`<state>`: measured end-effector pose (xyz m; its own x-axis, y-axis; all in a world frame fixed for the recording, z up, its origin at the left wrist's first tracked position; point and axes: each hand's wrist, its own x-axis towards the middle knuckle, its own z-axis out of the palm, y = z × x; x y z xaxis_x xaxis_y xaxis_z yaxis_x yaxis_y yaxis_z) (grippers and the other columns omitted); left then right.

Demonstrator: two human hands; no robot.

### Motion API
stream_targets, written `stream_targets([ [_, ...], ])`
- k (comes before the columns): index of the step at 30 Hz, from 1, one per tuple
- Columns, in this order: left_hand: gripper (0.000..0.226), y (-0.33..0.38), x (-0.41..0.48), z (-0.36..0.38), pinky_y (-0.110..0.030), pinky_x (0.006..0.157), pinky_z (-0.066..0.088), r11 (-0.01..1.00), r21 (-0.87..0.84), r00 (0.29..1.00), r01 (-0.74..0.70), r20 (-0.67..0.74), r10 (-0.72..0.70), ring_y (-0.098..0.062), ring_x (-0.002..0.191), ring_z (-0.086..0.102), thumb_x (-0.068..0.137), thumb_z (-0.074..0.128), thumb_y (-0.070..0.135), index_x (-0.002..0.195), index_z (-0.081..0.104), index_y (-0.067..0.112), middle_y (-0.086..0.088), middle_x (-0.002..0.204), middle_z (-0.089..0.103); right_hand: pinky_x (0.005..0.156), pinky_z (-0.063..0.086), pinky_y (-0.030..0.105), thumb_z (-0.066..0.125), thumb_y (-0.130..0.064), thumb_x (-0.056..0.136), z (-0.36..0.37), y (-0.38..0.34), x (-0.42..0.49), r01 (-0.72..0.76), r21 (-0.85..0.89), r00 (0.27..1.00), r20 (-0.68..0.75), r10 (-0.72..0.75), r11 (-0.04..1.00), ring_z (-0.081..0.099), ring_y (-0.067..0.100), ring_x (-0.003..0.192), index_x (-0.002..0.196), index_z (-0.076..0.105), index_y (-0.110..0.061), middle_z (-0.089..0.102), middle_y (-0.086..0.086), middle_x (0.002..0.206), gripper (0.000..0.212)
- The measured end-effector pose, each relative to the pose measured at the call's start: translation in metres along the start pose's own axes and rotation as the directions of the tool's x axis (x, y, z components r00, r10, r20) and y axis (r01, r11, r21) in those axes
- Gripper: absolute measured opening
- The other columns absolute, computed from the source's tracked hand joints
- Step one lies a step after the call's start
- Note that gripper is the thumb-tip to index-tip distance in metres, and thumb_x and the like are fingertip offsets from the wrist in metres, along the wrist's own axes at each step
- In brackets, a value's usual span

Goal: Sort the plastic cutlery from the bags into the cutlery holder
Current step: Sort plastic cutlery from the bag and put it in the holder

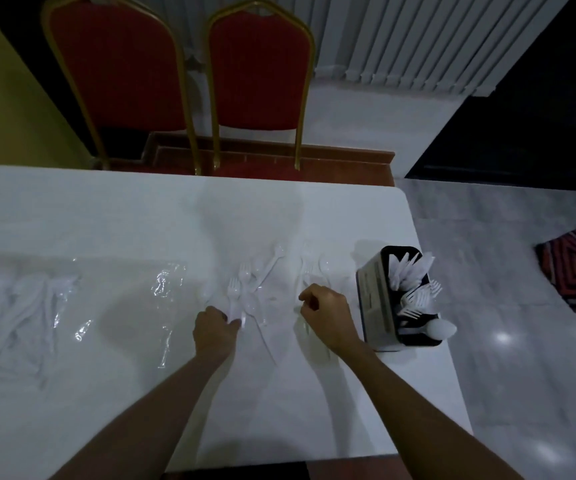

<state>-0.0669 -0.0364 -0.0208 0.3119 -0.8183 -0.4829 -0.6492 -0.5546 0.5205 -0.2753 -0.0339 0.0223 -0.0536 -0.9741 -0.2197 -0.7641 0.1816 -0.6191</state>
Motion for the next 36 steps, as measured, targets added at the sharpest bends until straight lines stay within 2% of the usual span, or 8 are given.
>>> stream_targets([
  [3, 0.024, -0.004, 0.005, -0.001, -0.026, 0.061, 0.039, 1.0, -0.001, 1.0, 0.014, 0.014, -0.014, -0.03, 0.075, 0.066, 0.08, 0.068, 0.024, 0.065, 0.07, 0.004, -0.015, 0.069, 0.069, 0.074, 0.048, 0.016, 0.062, -0.012, 0.088, 0.012, 0.004, 0.004, -0.103, 0.004, 0.995, -0.02, 0.103, 0.995, 0.061, 0.011, 0.08, 0.098, 0.069, -0.011, 0.07, 0.001, 0.093, 0.012],
  [7, 0.016, -0.005, 0.015, -0.005, -0.028, 0.066, 0.042, 0.999, -0.045, 0.999, 0.02, -0.045, -0.022, -0.031, 0.083, 0.065, 0.082, 0.06, 0.014, 0.079, 0.073, 0.005, -0.011, 0.079, 0.071, 0.076, 0.055, 0.032, 0.059, -0.01, 0.088, 0.023, 0.002, 0.022, -0.21, 0.04, 0.968, -0.136, 0.213, 0.977, 0.063, 0.016, 0.078, 0.091, 0.068, -0.011, 0.069, 0.002, 0.087, 0.009],
  [10, 0.013, 0.0, 0.019, -0.006, -0.028, 0.068, 0.04, 0.997, -0.069, 0.995, -0.027, -0.094, 0.02, -0.03, 0.085, 0.063, 0.083, 0.061, 0.014, 0.082, 0.07, 0.005, -0.01, 0.083, 0.07, 0.072, 0.052, 0.033, 0.057, -0.012, 0.089, 0.03, -0.005, 0.04, -0.284, 0.031, 0.948, -0.139, 0.285, 0.958, 0.061, 0.02, 0.076, 0.089, 0.062, -0.009, 0.066, 0.005, 0.085, 0.006],
  [13, 0.018, 0.001, 0.02, -0.004, -0.033, 0.073, 0.047, 0.992, -0.093, 0.992, -0.09, -0.093, 0.081, -0.026, 0.08, 0.062, 0.082, 0.068, 0.025, 0.078, 0.067, 0.008, -0.007, 0.079, 0.068, 0.079, 0.05, 0.034, 0.06, -0.021, 0.092, 0.041, -0.009, 0.052, -0.321, 0.013, 0.942, -0.094, 0.321, 0.947, 0.061, 0.026, 0.089, 0.109, 0.055, -0.004, 0.062, 0.011, 0.099, 0.025],
  [17, 0.018, -0.002, 0.023, -0.002, -0.034, 0.075, 0.047, 0.991, -0.056, 0.99, -0.124, -0.072, 0.12, -0.026, 0.082, 0.062, 0.079, 0.071, 0.025, 0.082, 0.067, 0.008, -0.007, 0.083, 0.067, 0.077, 0.049, 0.03, 0.06, -0.011, 0.092, 0.049, -0.013, 0.056, -0.342, -0.03, 0.936, -0.098, 0.338, 0.939, 0.063, 0.026, 0.094, 0.124, 0.045, -0.001, 0.062, 0.014, 0.108, 0.036],
  [25, 0.024, 0.004, 0.013, -0.007, -0.029, 0.055, 0.034, 0.987, -0.139, 0.992, -0.083, -0.105, 0.069, -0.023, 0.058, 0.05, 0.08, 0.06, 0.014, 0.058, 0.055, 0.007, -0.007, 0.057, 0.054, 0.048, 0.03, 0.012, 0.066, -0.018, 0.084, 0.038, -0.008, 0.035, -0.386, 0.058, 0.916, -0.089, 0.39, 0.92, 0.049, 0.008, 0.062, 0.091, 0.06, -0.006, 0.058, 0.001, 0.078, 0.015],
  [30, 0.006, 0.003, 0.008, -0.007, -0.026, 0.062, 0.04, 0.978, -0.188, 0.995, -0.089, -0.05, 0.081, -0.021, 0.073, 0.06, 0.081, 0.064, 0.013, 0.081, 0.063, 0.007, -0.004, 0.076, 0.065, 0.049, 0.032, 0.018, 0.066, -0.019, 0.083, 0.038, 0.015, 0.019, -0.433, 0.089, 0.881, -0.17, 0.442, 0.897, 0.047, 0.012, 0.057, 0.076, 0.054, -0.008, 0.056, 0.007, 0.073, 0.017],
  [36, 0.028, 0.01, 0.005, -0.006, -0.028, 0.067, 0.042, 0.986, -0.09, 0.99, -0.141, -0.016, 0.14, -0.019, 0.071, 0.056, 0.068, 0.082, 0.023, 0.077, 0.06, 0.009, 0.001, 0.07, 0.059, 0.061, 0.04, 0.025, 0.063, -0.017, 0.083, 0.043, 0.015, 0.028, -0.399, -0.045, 0.916, -0.071, 0.396, 0.916, 0.055, 0.02, 0.071, 0.089, 0.059, -0.004, 0.058, 0.011, 0.085, 0.016],
])
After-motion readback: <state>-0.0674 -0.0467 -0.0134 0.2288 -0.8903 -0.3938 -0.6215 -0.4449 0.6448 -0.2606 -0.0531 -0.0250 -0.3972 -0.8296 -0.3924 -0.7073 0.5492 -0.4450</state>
